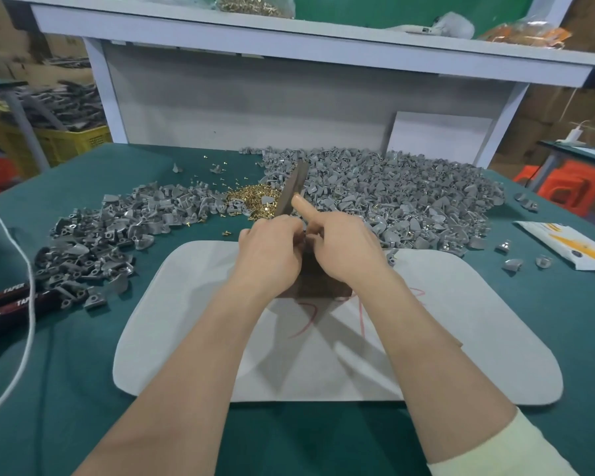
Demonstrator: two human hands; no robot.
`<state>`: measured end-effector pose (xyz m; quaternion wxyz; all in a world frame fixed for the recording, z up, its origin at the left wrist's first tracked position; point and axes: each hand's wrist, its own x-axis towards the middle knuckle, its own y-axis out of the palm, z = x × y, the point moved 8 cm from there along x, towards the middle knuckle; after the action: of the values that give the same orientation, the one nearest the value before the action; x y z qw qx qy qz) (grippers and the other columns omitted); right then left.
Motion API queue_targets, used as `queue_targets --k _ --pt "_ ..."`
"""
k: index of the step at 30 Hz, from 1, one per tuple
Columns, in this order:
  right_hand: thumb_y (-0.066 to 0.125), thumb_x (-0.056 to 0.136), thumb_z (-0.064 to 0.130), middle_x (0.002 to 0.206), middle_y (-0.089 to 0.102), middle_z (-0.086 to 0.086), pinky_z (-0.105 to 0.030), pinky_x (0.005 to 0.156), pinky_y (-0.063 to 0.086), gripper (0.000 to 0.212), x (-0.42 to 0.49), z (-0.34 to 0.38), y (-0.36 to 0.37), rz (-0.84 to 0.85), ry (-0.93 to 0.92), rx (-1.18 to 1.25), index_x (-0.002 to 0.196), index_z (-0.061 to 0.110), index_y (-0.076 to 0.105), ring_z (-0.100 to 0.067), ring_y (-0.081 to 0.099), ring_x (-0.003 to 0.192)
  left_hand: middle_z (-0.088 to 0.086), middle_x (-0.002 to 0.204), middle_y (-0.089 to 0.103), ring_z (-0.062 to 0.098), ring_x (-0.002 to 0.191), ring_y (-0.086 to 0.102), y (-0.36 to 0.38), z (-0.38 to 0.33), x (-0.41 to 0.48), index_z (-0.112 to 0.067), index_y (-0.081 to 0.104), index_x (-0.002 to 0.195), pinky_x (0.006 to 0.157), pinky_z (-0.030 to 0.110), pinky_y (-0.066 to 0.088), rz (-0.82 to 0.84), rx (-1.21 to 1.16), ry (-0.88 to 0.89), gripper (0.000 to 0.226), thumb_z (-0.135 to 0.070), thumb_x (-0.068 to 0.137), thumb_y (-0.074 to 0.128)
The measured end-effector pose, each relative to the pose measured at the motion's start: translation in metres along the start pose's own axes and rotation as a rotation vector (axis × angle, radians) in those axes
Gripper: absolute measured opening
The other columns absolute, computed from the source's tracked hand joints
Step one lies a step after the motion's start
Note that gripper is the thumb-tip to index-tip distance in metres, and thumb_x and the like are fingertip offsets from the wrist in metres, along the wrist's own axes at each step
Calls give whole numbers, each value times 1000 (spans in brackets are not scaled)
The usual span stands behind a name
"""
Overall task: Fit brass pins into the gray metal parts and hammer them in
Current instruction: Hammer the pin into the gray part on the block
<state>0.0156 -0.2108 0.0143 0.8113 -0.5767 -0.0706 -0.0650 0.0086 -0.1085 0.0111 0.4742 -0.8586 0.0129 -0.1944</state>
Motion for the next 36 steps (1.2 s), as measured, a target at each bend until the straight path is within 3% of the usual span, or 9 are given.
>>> queue_targets --k 2,6,13,15,19,22,26,30,36 --pt "49 94 23 103 64 -7 -29 71 41 19 0 -2 -1 14 -12 30 104 28 65 -26 55 83 3 98 61 30 102 52 1 3 0 -18 54 86 86 38 38 5 -43 -34 7 -15 92 53" --pt "49 95 23 102 67 -8 -38 84 50 23 -1 -3 -3 22 -72 117 101 23 71 -29 60 95 0 90 59 30 101 55 1 5 -2 -21 53 83 93 44 43 -4 -94 -75 9 -16 90 56" --pt "48 93 9 94 62 -9 -33 75 47 28 2 -26 -3 -74 37 474 105 22 71 -23 54 76 -5 89 57 26 101 56 2 7 -2 -24 50 76 94 44 43 -20 -116 -80 16 -20 90 57" --pt "45 92 7 95 59 -2 -32 71 46 36 2 -32 -9 -114 40 505 116 27 63 -22 53 75 -6 86 59 25 100 57 2 11 -2 -25 52 74 95 42 42 -34 -118 -108 16 -21 89 58" --pt "50 93 31 97 61 3 -28 80 40 45 -15 -42 -38 -220 15 361 137 33 44 -17 55 91 -2 87 66 26 96 58 0 21 0 -19 60 75 89 37 38 -89 -80 -179 16 -24 89 58" --pt "56 90 25 109 67 -1 -32 85 45 37 -30 -42 -47 -271 -4 250 126 32 57 -23 59 105 2 92 65 29 97 54 -2 26 1 -20 62 75 83 36 30 -132 -45 -219 15 -25 88 58" --pt "56 89 22 97 65 6 -35 86 48 37 -40 -32 -49 -308 -57 223 121 40 58 -23 59 101 -1 90 61 28 99 53 -2 28 1 -23 59 72 82 35 28 -132 -51 -245 14 -24 86 60" --pt "56 88 24 82 59 18 -33 82 49 38 -43 -29 -58 -356 -96 244 119 45 58 -17 60 91 -5 88 57 27 99 54 -2 27 1 -23 59 71 89 38 33 -121 -67 -251 15 -23 86 62" --pt "57 85 22 70 52 16 -29 71 45 38 -42 -21 -52 -229 -151 132 114 47 59 -18 55 78 0 91 63 29 99 55 -3 26 1 -21 62 73 93 41 38 -104 -76 -252 13 -21 86 61"
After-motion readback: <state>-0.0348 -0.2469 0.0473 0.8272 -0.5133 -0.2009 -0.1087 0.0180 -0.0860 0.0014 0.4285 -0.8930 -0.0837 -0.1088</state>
